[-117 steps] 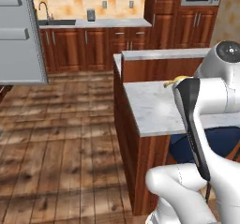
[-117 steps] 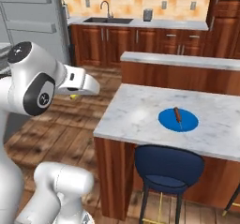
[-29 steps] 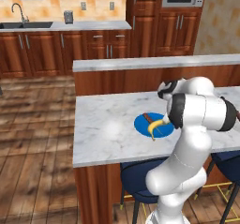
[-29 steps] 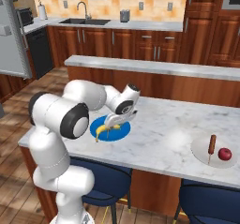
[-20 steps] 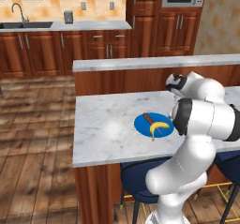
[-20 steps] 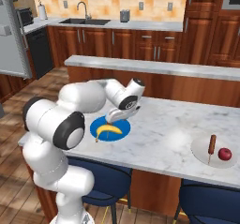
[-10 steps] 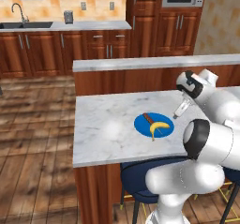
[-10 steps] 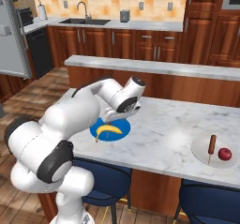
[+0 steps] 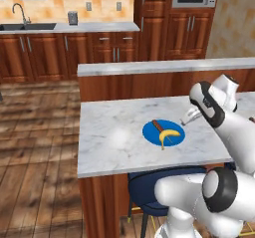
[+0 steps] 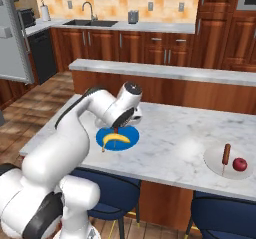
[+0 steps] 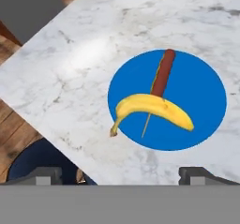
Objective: Pick up the apple and banana from the fridge and place one fruit on each plate on the dining counter.
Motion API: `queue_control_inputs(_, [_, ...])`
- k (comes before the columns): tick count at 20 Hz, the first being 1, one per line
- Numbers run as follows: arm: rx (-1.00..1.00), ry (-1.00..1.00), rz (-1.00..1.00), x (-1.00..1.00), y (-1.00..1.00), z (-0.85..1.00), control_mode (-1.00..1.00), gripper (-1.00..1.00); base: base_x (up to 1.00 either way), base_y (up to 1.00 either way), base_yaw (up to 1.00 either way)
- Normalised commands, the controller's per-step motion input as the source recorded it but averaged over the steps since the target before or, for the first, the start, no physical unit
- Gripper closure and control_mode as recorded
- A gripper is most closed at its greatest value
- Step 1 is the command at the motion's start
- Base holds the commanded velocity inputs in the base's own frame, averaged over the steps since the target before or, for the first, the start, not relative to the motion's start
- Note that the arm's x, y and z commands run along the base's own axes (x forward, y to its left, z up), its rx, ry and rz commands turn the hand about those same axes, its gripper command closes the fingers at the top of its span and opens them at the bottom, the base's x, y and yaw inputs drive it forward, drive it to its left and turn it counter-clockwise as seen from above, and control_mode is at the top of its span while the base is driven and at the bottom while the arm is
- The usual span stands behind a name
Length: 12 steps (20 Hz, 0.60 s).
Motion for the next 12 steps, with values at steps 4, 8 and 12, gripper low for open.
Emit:
queue_control_inputs(4, [0.00,-0.13,-0.27,-0.38,0.27,0.35,-1.00,-1.00,0.00,0.00,0.00])
queue_control_inputs(8, [0.00,-0.21,-0.26,-0.60,0.29,0.25,-1.00,-1.00,0.00,0.00,0.00])
queue_control_inputs(12, [0.00,-0.35,-0.21,-0.88,0.28,0.17,-1.00,-1.00,0.00,0.00,0.00])
